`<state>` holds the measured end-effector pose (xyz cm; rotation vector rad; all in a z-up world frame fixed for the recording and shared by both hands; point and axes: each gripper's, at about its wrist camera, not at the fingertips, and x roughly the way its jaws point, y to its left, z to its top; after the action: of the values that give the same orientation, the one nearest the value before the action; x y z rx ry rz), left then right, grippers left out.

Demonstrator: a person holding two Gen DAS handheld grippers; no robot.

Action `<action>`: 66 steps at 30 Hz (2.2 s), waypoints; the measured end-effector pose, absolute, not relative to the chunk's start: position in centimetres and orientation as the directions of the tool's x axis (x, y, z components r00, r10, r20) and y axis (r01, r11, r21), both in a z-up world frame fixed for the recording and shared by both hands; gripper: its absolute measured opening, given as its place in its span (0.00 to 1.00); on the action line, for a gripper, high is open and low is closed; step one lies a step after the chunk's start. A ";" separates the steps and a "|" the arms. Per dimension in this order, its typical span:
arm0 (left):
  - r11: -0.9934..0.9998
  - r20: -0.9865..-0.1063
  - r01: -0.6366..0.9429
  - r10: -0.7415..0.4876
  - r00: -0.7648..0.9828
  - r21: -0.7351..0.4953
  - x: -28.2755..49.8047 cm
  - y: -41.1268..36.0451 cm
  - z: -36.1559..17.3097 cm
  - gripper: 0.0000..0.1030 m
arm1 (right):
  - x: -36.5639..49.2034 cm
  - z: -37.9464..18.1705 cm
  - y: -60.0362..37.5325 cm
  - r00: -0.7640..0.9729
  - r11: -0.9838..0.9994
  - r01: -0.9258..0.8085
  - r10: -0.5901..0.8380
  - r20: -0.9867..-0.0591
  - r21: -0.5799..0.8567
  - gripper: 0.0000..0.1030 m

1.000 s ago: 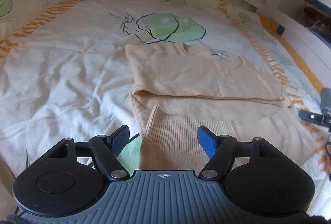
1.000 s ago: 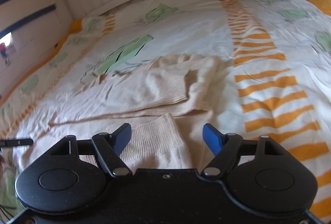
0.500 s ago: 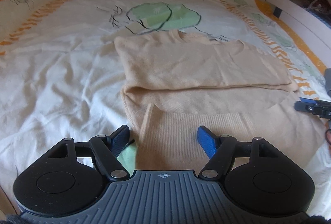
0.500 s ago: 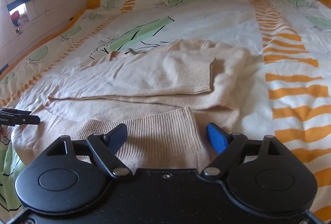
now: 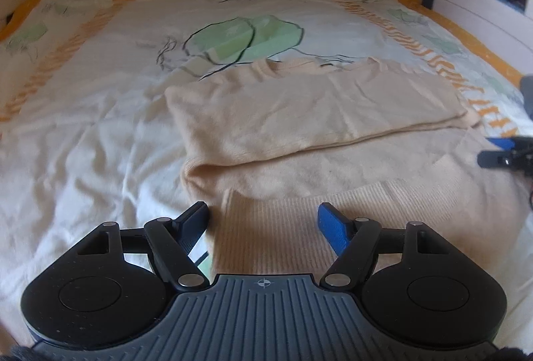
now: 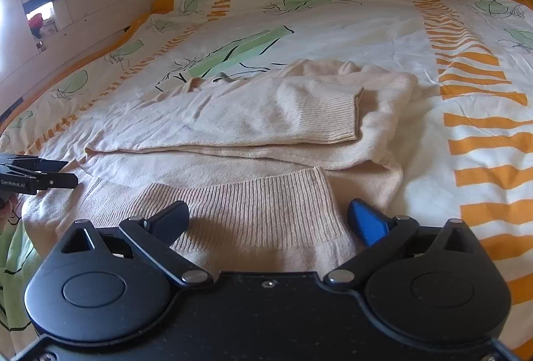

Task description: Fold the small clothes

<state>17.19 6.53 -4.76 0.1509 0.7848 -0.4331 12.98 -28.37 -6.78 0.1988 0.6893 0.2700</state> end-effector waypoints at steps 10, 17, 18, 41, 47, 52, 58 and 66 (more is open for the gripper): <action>0.833 -0.711 0.551 -0.354 0.607 0.056 17.2 5.1 -4.6 0.69 | 12.9 -6.9 -28.6 0.741 0.942 -0.178 0.320 -0.591 0.286 0.99; 0.819 -0.749 0.574 -0.384 0.540 -0.006 18.0 5.5 -5.4 0.69 | 13.0 -6.8 -28.7 0.742 0.939 -0.177 0.325 -0.586 0.296 0.99; 0.825 -0.753 0.565 -0.389 0.531 -0.029 18.3 5.9 -5.5 0.70 | 13.0 -6.8 -28.7 0.742 0.938 -0.177 0.326 -0.586 0.297 0.99; 0.828 -0.768 0.547 -0.428 0.477 -0.121 17.7 6.3 -5.2 0.67 | 12.8 -6.7 -29.4 0.740 0.920 -0.168 0.355 -0.571 0.355 0.99; 0.845 -0.765 0.516 -0.423 0.485 -0.140 17.7 6.8 -5.2 0.43 | 12.6 -6.3 -29.4 0.735 0.922 -0.166 0.353 -0.580 0.351 0.75; 0.864 -0.746 0.477 -0.421 0.516 -0.158 17.6 7.1 -4.9 0.14 | 12.3 -6.1 -30.1 0.746 0.922 -0.131 0.334 -0.576 0.365 0.21; 0.888 -0.702 0.446 -0.387 0.598 -0.110 15.8 6.6 -3.7 0.09 | 11.5 -4.7 -29.6 0.761 0.926 -0.157 0.336 -0.555 0.345 0.13; 0.901 -0.584 0.424 -0.392 0.711 -0.089 14.2 6.7 0.5 0.09 | 11.0 -0.6 -29.9 0.828 0.928 -0.177 0.320 -0.460 0.327 0.11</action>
<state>14.24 6.75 0.46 0.0532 0.6351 -0.4530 11.04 -29.86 -0.63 0.2776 0.5335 0.2672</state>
